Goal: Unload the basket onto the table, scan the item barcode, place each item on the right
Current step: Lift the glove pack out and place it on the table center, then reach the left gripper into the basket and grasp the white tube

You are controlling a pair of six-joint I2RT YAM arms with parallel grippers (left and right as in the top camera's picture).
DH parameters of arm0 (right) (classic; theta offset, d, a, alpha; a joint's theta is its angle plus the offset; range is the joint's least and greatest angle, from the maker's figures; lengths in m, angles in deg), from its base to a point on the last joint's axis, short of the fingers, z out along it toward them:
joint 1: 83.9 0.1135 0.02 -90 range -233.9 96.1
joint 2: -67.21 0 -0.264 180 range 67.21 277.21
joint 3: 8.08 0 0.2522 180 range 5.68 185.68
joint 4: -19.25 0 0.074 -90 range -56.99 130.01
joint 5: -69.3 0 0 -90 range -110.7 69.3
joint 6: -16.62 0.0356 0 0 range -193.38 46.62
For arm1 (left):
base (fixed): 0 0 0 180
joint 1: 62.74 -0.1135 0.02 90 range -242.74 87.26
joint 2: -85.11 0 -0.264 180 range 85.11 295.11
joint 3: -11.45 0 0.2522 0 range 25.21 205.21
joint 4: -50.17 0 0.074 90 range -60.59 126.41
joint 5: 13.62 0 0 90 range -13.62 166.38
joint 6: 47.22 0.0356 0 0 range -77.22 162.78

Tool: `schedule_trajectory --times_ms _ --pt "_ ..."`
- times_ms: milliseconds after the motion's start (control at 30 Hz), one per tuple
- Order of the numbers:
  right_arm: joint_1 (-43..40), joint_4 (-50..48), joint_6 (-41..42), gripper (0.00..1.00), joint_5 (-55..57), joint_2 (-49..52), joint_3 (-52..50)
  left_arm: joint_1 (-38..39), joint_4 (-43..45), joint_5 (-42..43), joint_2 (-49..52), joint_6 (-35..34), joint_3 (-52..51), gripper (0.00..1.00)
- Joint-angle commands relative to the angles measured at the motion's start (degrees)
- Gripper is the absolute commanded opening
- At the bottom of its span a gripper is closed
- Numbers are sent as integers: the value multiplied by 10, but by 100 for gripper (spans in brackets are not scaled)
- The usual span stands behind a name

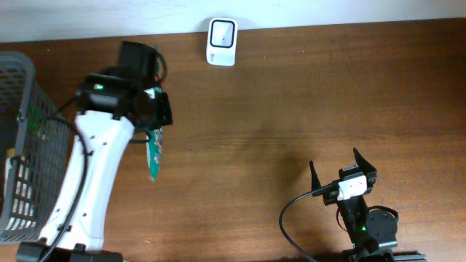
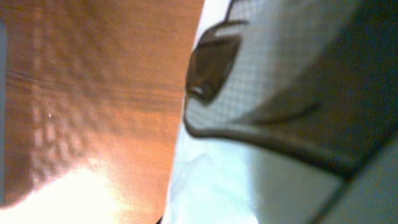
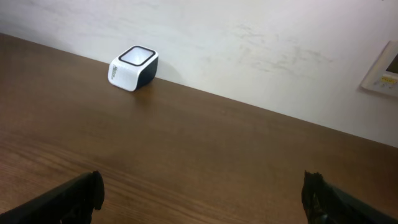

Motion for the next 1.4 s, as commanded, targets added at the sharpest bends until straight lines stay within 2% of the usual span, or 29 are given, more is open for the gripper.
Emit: schedule_trajectory --times_ms 0,133,300,400,433,500,600,767,867,933,1033,1067,1167,1200,1367 --pt "5 2 6 98 -5 -5 -3 54 63 -106 -2 -60 -97 0" --pt "5 2 6 98 -5 -5 -3 123 167 -161 19 -103 -216 0" --pt "5 2 6 98 -5 -5 -3 128 225 -160 114 -120 -226 0" --pt "5 2 6 98 -5 -5 -3 128 238 -130 148 -120 -226 0" --pt "5 2 6 98 -5 -5 -3 128 240 -116 152 -120 -226 6" --pt "5 2 6 98 -5 -5 -3 128 256 -87 152 -120 -226 31" --pt "5 2 6 98 -5 -5 -3 128 272 -63 152 -119 -213 55" --pt "5 2 6 98 -5 -5 -3 127 210 -36 147 -85 -92 64" --pt "5 2 6 98 -5 -5 -3 105 117 -43 135 -52 54 82" --pt "5 2 6 98 -5 -5 -3 62 38 -42 120 -52 177 99" --pt "5 2 6 98 -5 -5 -3 -8 -36 -42 99 -36 292 99" --pt "5 2 6 98 -5 -5 -3 -64 -72 -42 85 -28 347 99" --pt "5 2 6 98 -5 -5 -3 -180 -94 -42 56 -19 377 99" --pt "5 2 6 98 -5 -5 -3 -262 -96 -38 49 -19 377 99" --pt "5 2 6 98 -5 -5 -3 -471 -97 56 61 -20 376 99"
